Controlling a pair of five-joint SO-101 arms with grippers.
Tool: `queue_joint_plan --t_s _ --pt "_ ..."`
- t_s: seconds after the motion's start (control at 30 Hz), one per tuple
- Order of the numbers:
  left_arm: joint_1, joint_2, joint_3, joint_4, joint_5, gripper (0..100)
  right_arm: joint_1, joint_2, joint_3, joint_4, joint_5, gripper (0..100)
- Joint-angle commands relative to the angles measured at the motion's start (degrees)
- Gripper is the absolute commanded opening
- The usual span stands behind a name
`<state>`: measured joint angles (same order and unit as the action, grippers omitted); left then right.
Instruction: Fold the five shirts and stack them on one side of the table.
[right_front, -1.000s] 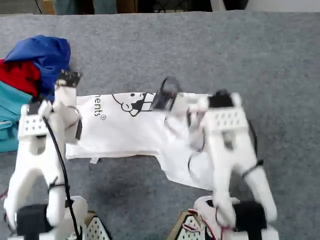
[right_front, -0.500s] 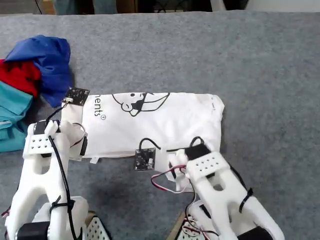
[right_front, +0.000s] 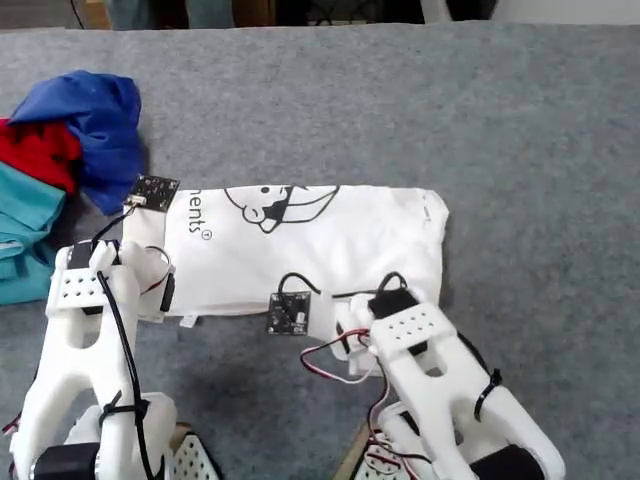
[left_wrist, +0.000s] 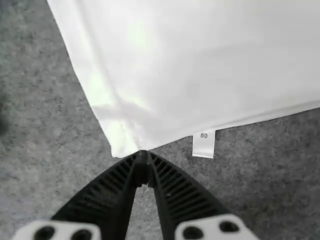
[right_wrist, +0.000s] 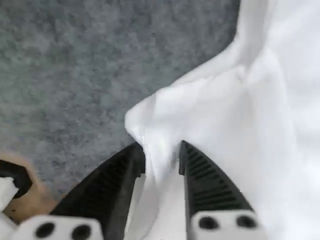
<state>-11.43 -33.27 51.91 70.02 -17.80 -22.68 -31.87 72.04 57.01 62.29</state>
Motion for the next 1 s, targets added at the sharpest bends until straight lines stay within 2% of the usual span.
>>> queue_joint_plan --t_s 0.0,0.23,0.43,0.57,0.73,0.97 --pt "-0.5 -1.2 -0.3 -0.2 -0.4 3 -0.1 2.8 -0.1 -0.1 -0.5 3.8" --pt "-1.3 -1.2 -0.7 -0.3 -0.4 3 5.5 2.9 -5.8 3.3 -0.5 1.3" --pt "-1.5 -1.2 -0.3 -0.3 -0.4 3 5.9 2.9 -23.2 17.1 -0.2 1.4" --pt "-1.6 -1.2 -0.3 0.2 -0.6 3 5.9 3.6 -33.3 20.7 -0.1 1.5" --pt "-1.5 -1.6 -0.8 1.7 -0.4 3 5.9 12.0 -41.2 21.7 3.9 1.6" --pt "-1.5 -1.6 -0.7 1.8 -0.4 3 5.9 27.7 -55.4 21.5 4.0 4.3"
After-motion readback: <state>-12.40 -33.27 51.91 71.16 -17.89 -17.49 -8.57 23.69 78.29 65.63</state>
